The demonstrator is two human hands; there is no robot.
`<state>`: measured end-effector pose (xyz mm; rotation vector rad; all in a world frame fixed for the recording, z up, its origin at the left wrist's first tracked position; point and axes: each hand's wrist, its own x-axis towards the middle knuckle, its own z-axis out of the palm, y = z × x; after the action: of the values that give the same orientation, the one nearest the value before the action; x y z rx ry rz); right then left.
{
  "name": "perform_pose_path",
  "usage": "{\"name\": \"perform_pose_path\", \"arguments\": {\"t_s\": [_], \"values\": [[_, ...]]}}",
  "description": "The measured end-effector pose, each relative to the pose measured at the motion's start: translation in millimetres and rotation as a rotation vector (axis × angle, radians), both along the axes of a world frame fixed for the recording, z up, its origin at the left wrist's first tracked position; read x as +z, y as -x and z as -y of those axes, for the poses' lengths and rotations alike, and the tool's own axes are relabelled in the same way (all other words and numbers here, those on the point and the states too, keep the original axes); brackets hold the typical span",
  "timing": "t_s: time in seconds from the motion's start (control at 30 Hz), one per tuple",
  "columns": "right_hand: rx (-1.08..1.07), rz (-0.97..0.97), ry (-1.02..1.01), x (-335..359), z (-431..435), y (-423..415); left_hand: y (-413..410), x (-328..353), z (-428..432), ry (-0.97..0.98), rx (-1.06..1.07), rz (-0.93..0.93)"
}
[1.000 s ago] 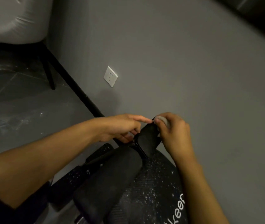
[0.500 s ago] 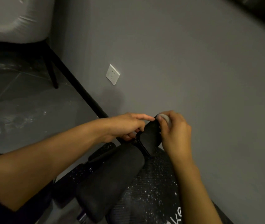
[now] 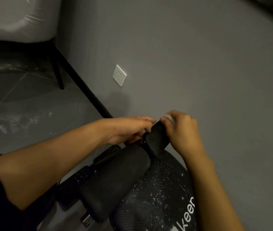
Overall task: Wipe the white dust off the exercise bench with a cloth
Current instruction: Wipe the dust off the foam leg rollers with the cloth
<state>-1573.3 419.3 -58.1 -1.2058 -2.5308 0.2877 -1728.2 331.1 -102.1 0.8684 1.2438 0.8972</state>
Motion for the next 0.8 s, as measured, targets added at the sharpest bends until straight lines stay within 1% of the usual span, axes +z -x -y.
{"name": "perform_pose_path", "arguments": {"t_s": [0.07,0.13,0.2,0.33,0.43,0.6,0.7,0.8], "values": [[0.078,0.002,0.042,3.6,15.6,-10.6,2.8,-4.6,0.7,0.013,-0.089,0.054],[0.094,-0.029,0.099,6.8,19.0,-16.9,4.3,-4.8,1.8,0.019,-0.097,0.087],[0.047,-0.093,0.135,8.9,9.2,-15.5,4.4,-2.7,1.6,0.026,-0.057,0.093],[-0.029,-0.068,0.030,6.9,-24.0,0.1,0.2,-0.3,-2.4,0.072,-0.015,0.080],[-0.072,-0.111,0.093,3.1,-24.3,1.6,-0.9,1.2,-3.8,0.074,-0.005,0.067],[0.104,-0.204,0.244,0.2,25.6,-27.9,4.2,4.6,-4.0,0.059,-0.024,0.034],[0.076,-0.211,0.204,0.2,15.9,-24.4,3.1,7.2,-3.8,0.058,-0.033,0.029],[-0.002,-0.155,0.051,-3.4,-13.7,-7.1,-0.1,9.0,-3.8,0.070,-0.019,0.006]]}}
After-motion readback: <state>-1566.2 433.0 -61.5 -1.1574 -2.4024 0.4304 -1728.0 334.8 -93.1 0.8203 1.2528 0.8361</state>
